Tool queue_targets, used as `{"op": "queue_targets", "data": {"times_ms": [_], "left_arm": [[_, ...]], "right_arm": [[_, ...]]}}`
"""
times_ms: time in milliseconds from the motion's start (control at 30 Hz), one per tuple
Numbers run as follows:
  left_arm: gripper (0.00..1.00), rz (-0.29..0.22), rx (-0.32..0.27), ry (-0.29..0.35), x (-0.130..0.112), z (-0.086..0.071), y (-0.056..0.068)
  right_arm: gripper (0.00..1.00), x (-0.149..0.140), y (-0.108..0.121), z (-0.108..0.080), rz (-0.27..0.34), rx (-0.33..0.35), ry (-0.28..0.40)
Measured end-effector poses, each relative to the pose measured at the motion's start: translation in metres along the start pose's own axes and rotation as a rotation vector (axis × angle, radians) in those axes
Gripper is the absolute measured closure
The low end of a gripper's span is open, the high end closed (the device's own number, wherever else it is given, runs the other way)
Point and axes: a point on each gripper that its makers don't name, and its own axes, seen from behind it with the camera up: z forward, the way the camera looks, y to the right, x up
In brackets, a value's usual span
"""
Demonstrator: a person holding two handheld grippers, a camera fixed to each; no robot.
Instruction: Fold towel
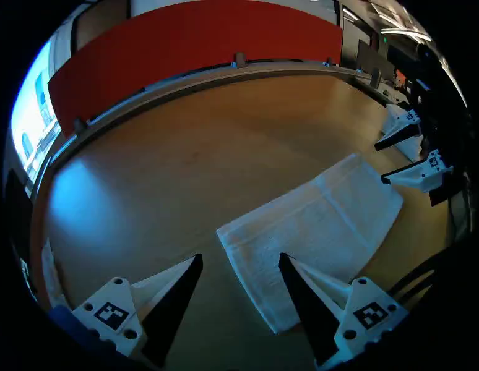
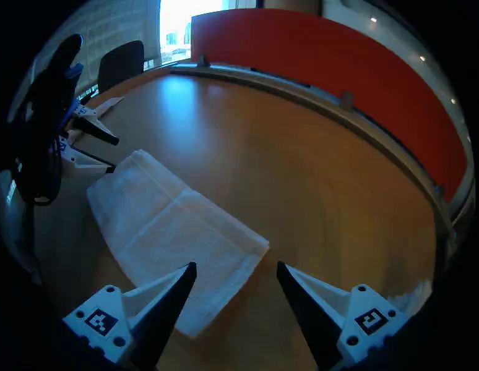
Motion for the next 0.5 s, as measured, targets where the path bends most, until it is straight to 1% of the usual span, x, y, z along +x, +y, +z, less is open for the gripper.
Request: {"op": "queue_targets", "data": {"times_ms": [300, 500], "left_arm": [[0.09, -0.007, 0.004, 0.011, 0.001, -0.007, 0.000], [0.09, -0.031, 0.013, 0.026, 0.000, -0.017, -0.002]], "right_arm": [[0.00, 0.000, -0.004, -0.007, 0.006, 0.002, 0.010], [0.00, -0.002, -0.008, -0.016, 0.010, 0.001, 0.019]]}}
